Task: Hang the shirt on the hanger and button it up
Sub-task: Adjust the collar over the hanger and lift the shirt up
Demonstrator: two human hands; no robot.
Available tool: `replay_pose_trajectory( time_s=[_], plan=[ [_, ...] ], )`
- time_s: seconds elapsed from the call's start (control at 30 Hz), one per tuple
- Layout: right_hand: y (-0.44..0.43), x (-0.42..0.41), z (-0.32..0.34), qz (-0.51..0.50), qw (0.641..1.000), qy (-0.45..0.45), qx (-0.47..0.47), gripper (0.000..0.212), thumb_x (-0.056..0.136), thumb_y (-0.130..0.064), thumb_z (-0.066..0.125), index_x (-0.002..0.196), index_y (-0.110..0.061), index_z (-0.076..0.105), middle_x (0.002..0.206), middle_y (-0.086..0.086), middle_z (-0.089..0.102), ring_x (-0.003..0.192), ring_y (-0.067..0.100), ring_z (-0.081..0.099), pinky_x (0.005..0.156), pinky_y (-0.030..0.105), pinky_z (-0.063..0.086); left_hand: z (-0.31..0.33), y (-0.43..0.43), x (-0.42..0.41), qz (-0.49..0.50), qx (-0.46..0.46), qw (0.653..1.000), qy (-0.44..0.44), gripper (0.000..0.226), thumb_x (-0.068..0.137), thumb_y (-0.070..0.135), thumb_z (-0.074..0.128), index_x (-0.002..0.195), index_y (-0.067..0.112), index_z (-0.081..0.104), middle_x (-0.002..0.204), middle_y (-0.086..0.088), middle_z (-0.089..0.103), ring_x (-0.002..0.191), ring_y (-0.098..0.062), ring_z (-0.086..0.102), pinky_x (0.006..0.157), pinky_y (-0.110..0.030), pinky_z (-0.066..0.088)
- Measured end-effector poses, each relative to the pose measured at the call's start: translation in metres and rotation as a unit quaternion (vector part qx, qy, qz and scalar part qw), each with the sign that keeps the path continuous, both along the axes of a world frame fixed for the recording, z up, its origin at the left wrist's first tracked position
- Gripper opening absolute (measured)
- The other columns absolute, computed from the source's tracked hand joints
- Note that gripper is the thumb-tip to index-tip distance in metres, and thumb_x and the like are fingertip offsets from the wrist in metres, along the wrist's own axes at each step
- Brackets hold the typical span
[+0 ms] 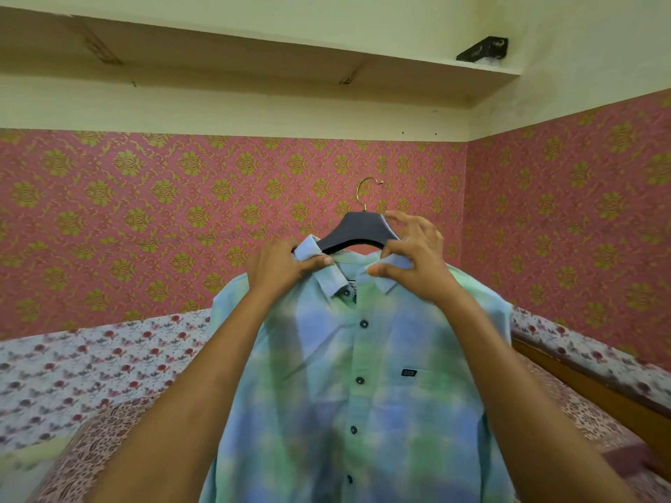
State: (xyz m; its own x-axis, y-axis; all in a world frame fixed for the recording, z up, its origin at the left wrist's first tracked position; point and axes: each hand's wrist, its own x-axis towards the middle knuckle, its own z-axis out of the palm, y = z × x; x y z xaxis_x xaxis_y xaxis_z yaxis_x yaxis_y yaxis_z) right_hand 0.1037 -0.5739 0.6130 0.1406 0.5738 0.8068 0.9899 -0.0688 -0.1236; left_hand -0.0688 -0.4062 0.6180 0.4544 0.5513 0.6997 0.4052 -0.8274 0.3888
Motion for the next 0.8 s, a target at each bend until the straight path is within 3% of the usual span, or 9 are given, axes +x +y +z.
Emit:
replay_pose_trajectory(
  time_s=[0.13,0.23,0.3,0.37,0.43,0.5,0.57,0.67,0.8],
  plan=[
    [0.013,-0.002,-0.012,-0.063,0.996,-0.043,0.045,0.049,0.065,-0.067,0.054,0.087,-0.024,0.061,0.147,0.008,0.034,0.133,0.032,0.028,0.104,0.05,0.02,0.001,0.002,0.0,-0.011,-0.01,1.0,-0.015,0.096,0.041,0.096,0.033,0.074,0.009,0.059,0.066,-0.009,0.06,0.063,-0.026,0.058,0.055,-0.034,0.032],
    [0.006,-0.001,-0.017,-0.102,0.99,0.041,0.087,0.08,0.058,-0.066,0.068,0.121,-0.021,0.047,0.146,0.011,0.032,0.132,0.03,0.033,0.1,0.046,0.03,0.0,0.002,-0.003,-0.008,0.003,1.0,-0.015,0.091,0.044,0.092,0.034,0.072,0.009,0.057,0.063,-0.007,0.057,0.06,-0.024,0.055,0.052,-0.031,0.028],
    [-0.005,0.001,-0.014,-0.149,0.983,0.09,0.055,0.09,0.06,-0.071,0.064,0.128,-0.017,0.042,0.131,0.012,0.05,0.118,0.032,0.051,0.088,0.043,0.04,-0.001,0.004,-0.005,-0.005,0.003,1.0,-0.016,0.086,0.046,0.09,0.035,0.068,0.009,0.053,0.059,-0.003,0.052,0.056,-0.021,0.05,0.05,-0.031,0.025],
    [-0.013,0.006,-0.009,-0.192,0.972,0.132,-0.036,0.069,0.066,-0.071,0.06,0.106,-0.016,0.051,0.104,0.012,0.064,0.097,0.033,0.059,0.07,0.038,0.04,-0.001,0.006,-0.007,-0.012,-0.007,1.0,-0.009,0.082,0.046,0.089,0.037,0.067,0.011,0.051,0.057,0.001,0.048,0.055,-0.018,0.046,0.05,-0.03,0.024],
    [-0.017,0.011,-0.007,-0.197,0.963,0.169,-0.076,0.057,0.066,-0.072,0.06,0.071,-0.016,0.047,0.083,0.008,0.061,0.084,0.031,0.057,0.059,0.033,0.034,-0.001,0.006,-0.005,-0.039,-0.028,0.999,-0.002,0.075,0.046,0.087,0.044,0.066,0.014,0.051,0.059,0.004,0.048,0.057,-0.016,0.046,0.049,-0.031,0.024],
    [-0.016,0.013,-0.008,-0.194,0.958,0.204,-0.047,0.061,0.063,-0.073,0.061,0.06,-0.016,0.041,0.073,0.005,0.056,0.077,0.029,0.055,0.057,0.032,0.032,-0.002,0.004,-0.004,-0.068,-0.031,0.997,0.013,0.06,0.051,0.08,0.055,0.067,0.022,0.051,0.064,0.004,0.051,0.061,-0.016,0.048,0.049,-0.03,0.026],
    [-0.015,0.013,-0.011,-0.2,0.956,0.215,-0.013,0.062,0.062,-0.073,0.062,0.057,-0.016,0.038,0.068,0.004,0.054,0.074,0.029,0.055,0.058,0.032,0.032,-0.002,0.005,-0.004,-0.097,-0.011,0.995,0.017,0.058,0.055,0.073,0.064,0.091,0.027,0.055,0.085,0.002,0.06,0.075,-0.016,0.053,0.055,-0.027,0.036],
    [-0.017,0.014,-0.009,-0.213,0.949,0.234,0.0,0.063,0.061,-0.074,0.062,0.056,-0.016,0.037,0.072,0.008,0.056,0.072,0.029,0.052,0.06,0.032,0.034,-0.002,0.009,-0.004,-0.142,0.161,0.977,-0.018,0.072,0.061,0.067,0.066,0.119,0.034,0.042,0.118,-0.004,0.05,0.102,-0.019,0.049,0.08,-0.032,0.043],
    [-0.016,0.014,-0.008,-0.221,0.946,0.237,0.005,0.064,0.062,-0.074,0.061,0.056,-0.015,0.037,0.072,0.009,0.056,0.07,0.029,0.05,0.058,0.032,0.032,-0.009,0.006,0.011,-0.113,0.37,0.92,0.065,0.038,0.076,0.051,0.055,0.111,0.039,0.055,0.135,-0.007,0.045,0.118,-0.025,0.037,0.09,-0.043,0.038]
  ],
)
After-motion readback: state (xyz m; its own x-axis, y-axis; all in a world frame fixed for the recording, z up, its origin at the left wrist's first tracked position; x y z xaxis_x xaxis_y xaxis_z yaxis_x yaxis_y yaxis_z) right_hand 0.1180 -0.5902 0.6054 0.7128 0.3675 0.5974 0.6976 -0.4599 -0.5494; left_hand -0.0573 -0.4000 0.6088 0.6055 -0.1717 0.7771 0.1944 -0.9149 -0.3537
